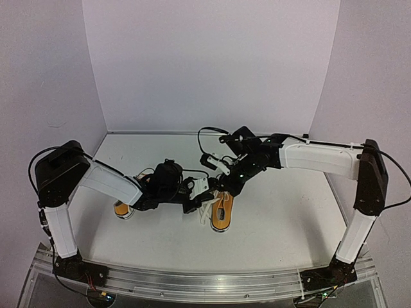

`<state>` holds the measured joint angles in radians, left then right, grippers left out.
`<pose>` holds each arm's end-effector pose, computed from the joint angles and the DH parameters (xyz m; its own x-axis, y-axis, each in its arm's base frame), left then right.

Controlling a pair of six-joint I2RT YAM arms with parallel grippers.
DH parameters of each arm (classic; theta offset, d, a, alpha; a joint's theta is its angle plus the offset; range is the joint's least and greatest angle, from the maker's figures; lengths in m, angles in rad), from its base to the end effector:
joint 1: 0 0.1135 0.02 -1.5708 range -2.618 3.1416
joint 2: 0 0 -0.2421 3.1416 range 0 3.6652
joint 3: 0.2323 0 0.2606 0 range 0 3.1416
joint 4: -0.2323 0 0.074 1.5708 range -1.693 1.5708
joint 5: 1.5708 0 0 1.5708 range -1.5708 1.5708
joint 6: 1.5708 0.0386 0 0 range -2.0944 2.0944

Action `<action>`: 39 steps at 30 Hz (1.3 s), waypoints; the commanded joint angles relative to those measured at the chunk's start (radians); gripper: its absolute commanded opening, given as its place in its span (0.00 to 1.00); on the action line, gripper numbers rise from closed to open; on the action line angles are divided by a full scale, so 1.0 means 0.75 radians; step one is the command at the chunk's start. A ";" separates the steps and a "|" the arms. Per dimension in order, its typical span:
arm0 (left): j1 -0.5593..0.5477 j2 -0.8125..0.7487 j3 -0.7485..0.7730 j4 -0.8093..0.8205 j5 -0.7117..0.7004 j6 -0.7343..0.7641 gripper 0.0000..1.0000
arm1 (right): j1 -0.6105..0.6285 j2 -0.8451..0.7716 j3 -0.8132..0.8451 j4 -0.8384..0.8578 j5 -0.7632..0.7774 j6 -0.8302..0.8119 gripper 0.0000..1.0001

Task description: Tie the shoes

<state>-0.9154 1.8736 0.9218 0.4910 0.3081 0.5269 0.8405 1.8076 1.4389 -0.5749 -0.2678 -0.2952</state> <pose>0.2268 -0.3143 0.1236 0.2289 0.4885 -0.8420 0.9324 0.1386 0.3339 0.2594 0.3050 0.2234 -0.2776 -0.7306 -0.6238 -0.9436 0.3293 0.0342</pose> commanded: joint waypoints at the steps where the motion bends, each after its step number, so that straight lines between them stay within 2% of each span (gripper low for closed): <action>1: 0.001 0.065 0.066 0.126 -0.033 0.059 0.00 | -0.003 -0.062 -0.014 0.024 -0.041 -0.018 0.00; 4: 0.000 0.087 0.069 0.163 -0.048 0.070 0.00 | -0.004 -0.064 -0.016 0.024 -0.047 -0.019 0.00; 9: -0.003 0.065 0.015 0.232 0.097 0.143 0.00 | -0.006 -0.053 -0.004 0.022 -0.015 -0.029 0.00; 15: 0.001 0.067 0.025 0.258 0.003 0.149 0.00 | -0.006 -0.065 -0.016 0.021 -0.044 -0.035 0.00; 21: 0.000 0.065 -0.011 0.349 0.107 0.185 0.00 | -0.018 -0.086 -0.029 0.020 -0.031 -0.049 0.00; 29: -0.003 0.034 0.020 0.165 0.294 0.281 0.00 | -0.057 -0.082 -0.023 0.020 -0.036 -0.076 0.00; 35: -0.006 0.039 0.039 0.160 0.341 0.281 0.00 | -0.060 -0.059 -0.027 0.017 -0.045 -0.084 0.00; 39: 0.001 0.057 0.047 0.228 0.281 0.218 0.00 | -0.061 -0.063 -0.029 0.009 -0.056 -0.085 0.00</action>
<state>-0.9173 1.9347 0.9200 0.6189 0.5216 0.7161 0.7952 1.7866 1.4189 -0.5716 -0.2903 -0.3451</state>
